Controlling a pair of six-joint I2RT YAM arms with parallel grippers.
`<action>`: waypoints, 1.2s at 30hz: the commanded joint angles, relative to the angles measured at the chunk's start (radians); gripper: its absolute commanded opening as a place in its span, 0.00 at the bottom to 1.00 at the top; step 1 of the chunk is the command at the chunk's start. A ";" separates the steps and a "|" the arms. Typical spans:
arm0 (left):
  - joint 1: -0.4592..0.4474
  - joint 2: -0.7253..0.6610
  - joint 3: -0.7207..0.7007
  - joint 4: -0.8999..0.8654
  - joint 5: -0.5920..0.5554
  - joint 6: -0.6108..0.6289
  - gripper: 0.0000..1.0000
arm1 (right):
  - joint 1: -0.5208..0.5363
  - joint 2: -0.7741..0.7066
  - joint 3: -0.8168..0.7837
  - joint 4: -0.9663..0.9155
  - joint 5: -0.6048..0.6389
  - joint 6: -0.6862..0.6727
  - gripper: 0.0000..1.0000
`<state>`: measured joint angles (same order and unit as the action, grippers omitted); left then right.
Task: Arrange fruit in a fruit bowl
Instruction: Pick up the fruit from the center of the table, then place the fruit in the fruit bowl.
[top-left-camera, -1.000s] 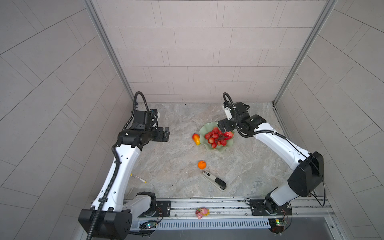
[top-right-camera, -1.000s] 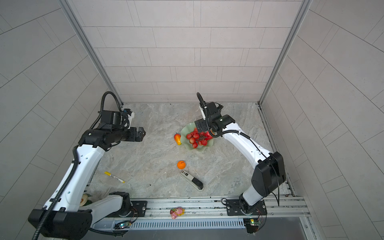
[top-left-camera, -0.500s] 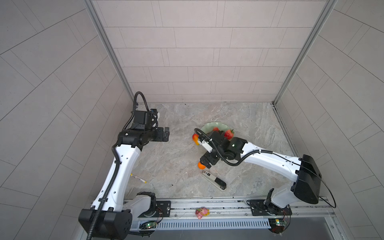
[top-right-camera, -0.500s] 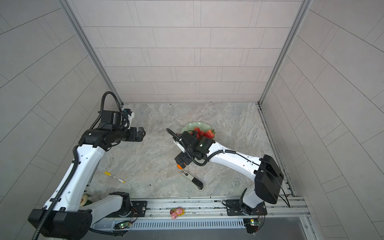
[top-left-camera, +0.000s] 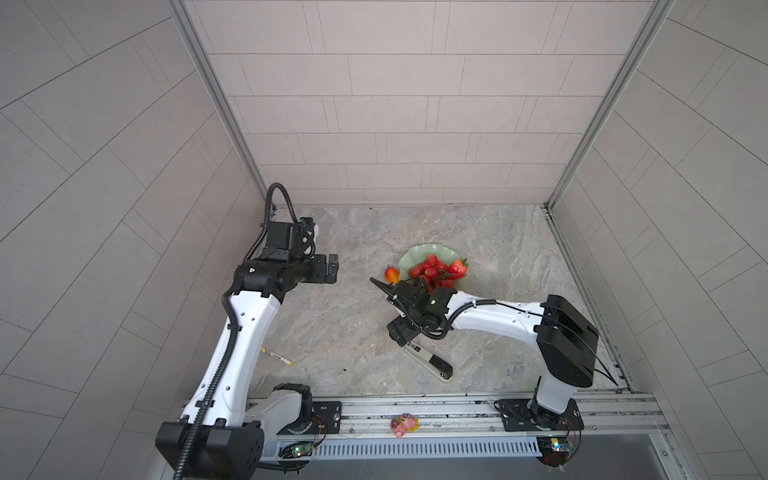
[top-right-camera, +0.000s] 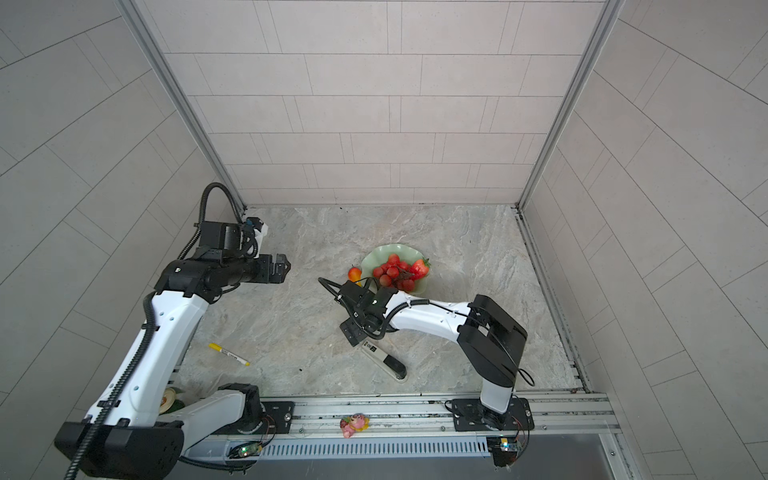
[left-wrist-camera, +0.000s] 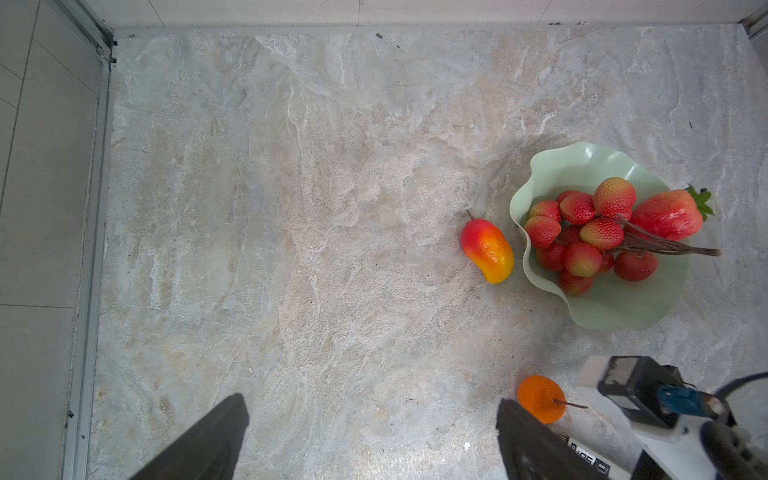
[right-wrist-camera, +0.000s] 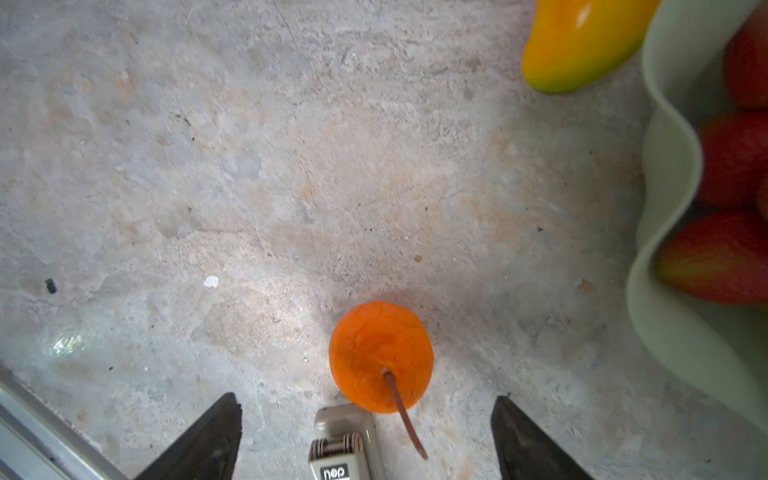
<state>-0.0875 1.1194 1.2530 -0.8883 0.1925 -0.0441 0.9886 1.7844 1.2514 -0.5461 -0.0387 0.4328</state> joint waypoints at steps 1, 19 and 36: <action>-0.002 -0.029 -0.002 0.001 -0.017 0.004 1.00 | 0.005 0.039 0.039 -0.001 0.037 0.049 0.83; 0.000 -0.033 -0.010 0.006 -0.024 0.006 1.00 | 0.008 0.108 0.028 -0.013 0.051 0.064 0.55; 0.000 -0.038 -0.013 0.008 -0.028 0.008 1.00 | 0.008 0.059 0.075 -0.061 0.083 0.013 0.37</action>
<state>-0.0875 1.1023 1.2507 -0.8875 0.1741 -0.0441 0.9901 1.8851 1.2922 -0.5606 0.0097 0.4656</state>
